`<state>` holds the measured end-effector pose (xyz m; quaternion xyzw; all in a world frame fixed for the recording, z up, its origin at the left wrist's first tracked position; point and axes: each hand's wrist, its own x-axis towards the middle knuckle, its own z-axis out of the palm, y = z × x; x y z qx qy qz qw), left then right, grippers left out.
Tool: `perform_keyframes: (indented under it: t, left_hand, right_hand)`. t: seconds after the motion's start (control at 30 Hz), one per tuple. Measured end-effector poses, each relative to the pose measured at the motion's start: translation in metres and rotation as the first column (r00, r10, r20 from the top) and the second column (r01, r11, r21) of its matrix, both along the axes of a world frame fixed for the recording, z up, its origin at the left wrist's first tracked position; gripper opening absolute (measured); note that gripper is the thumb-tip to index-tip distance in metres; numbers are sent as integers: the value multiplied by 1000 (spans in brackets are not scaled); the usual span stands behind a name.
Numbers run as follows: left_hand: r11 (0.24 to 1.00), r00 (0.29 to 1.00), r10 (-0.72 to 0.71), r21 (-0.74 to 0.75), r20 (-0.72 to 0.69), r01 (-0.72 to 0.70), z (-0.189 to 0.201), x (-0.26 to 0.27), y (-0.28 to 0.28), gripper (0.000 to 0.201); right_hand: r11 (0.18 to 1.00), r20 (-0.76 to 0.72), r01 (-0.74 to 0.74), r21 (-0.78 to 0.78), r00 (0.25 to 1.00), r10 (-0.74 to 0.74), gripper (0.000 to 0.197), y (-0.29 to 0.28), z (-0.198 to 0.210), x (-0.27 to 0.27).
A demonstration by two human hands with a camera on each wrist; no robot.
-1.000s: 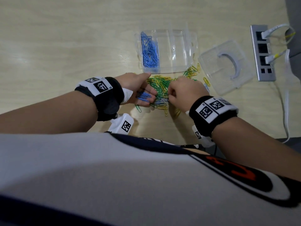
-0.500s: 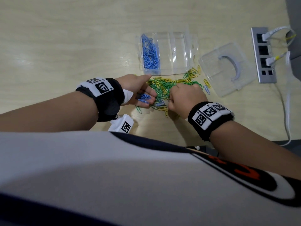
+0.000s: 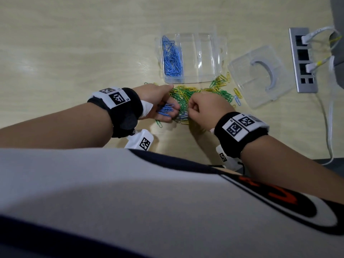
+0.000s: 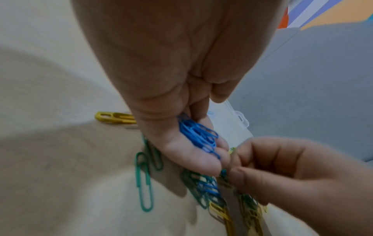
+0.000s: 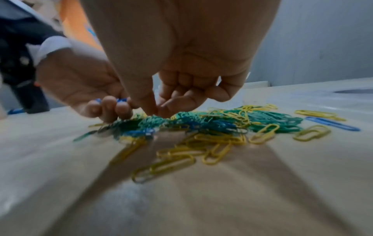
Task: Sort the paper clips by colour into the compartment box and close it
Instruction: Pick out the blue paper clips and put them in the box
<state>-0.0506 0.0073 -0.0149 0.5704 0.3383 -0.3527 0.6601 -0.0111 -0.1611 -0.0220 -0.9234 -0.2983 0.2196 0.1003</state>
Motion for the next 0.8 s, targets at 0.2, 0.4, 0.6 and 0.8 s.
perform_keyframes:
  t: [0.2,0.4,0.6,0.8]
  left_hand:
    - [999,1000,18,32,3,-18,-1,-1,6,52]
    - [999,999,41,-8,-15,-41,3,-2,4,46]
    - [998,998,54,15,-15,-54,3,-3,2,45]
    - [998,998,65,9,-11,-65,6,-2,-1,45]
  right_hand:
    - [984,63,-97,-147,992,107,32,7,-8,-8]
    - [984,59,-90,-151,993,100,21,7,-8,-6]
    - [996,18,-13,-92,1000,15,7,1,1,2]
    - [1000,56,4,-28,998,-2,10,-4,7,11]
